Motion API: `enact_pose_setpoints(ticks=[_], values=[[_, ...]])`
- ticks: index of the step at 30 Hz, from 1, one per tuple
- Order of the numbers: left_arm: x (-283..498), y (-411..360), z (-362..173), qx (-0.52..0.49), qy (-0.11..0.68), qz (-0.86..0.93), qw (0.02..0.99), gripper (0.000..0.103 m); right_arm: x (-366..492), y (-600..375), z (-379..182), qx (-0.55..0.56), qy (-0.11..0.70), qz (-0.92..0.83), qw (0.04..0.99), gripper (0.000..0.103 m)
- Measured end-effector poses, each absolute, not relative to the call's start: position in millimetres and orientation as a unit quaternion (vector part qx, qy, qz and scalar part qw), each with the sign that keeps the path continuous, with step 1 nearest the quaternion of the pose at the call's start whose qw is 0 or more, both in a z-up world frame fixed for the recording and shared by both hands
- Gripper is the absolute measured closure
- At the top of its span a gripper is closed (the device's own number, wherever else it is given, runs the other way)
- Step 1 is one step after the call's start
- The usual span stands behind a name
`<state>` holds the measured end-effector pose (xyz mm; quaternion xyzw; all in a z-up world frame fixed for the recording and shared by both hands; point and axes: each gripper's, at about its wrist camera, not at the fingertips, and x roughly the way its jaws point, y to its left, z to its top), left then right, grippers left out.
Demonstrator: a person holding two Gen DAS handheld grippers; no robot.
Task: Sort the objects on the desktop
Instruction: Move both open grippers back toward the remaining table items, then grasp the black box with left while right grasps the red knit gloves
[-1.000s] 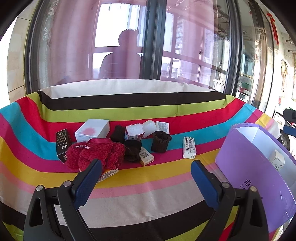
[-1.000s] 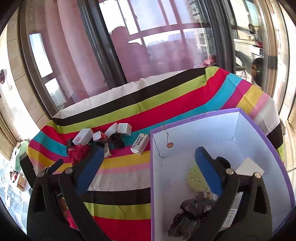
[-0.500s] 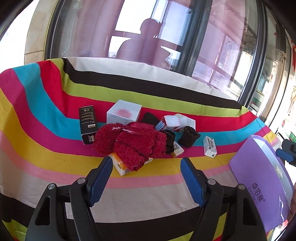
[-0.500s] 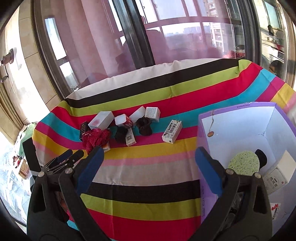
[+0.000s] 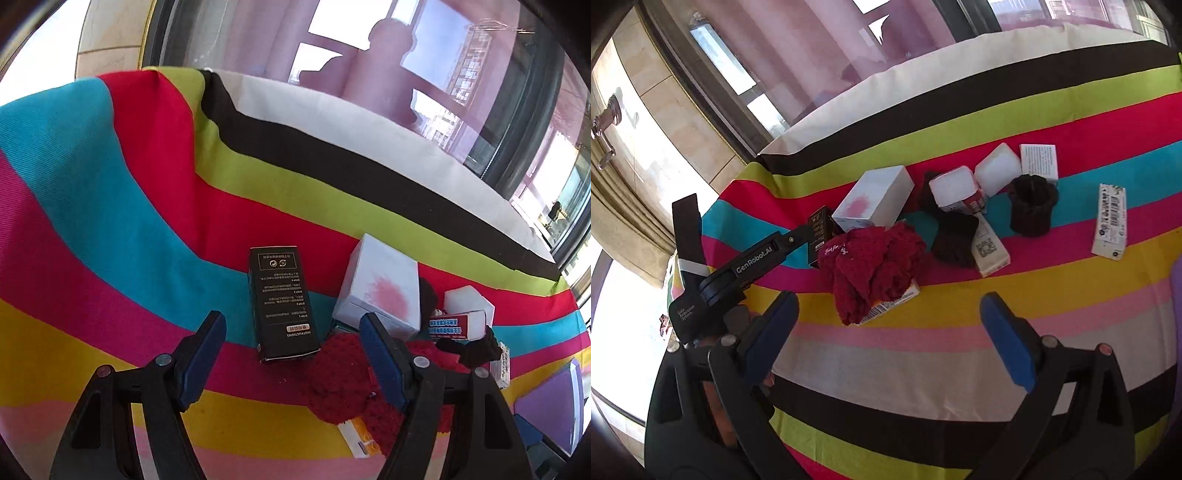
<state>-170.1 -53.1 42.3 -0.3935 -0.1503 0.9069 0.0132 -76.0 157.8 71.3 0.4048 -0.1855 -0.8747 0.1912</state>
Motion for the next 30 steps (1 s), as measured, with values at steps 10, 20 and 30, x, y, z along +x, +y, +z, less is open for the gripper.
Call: enact_pose_setpoints(ticks=[10, 20, 30], values=[[-207, -51, 12, -0.436, -0.134, 0.890, 0.004, 0.048, -136, 139, 26, 0.448, -0.270, -0.825, 0.214, 0.004], [-188, -38, 16, -0.424, -0.090, 0.901, -0.015, 0.064, -140, 137, 16, 0.463, -0.253, -0.818, 0.227, 0.064], [-113, -28, 32, -0.386, -0.115, 0.915, -0.018, 0.064, -100, 169, 49, 0.430, -0.255, -0.828, 0.255, 0.083]])
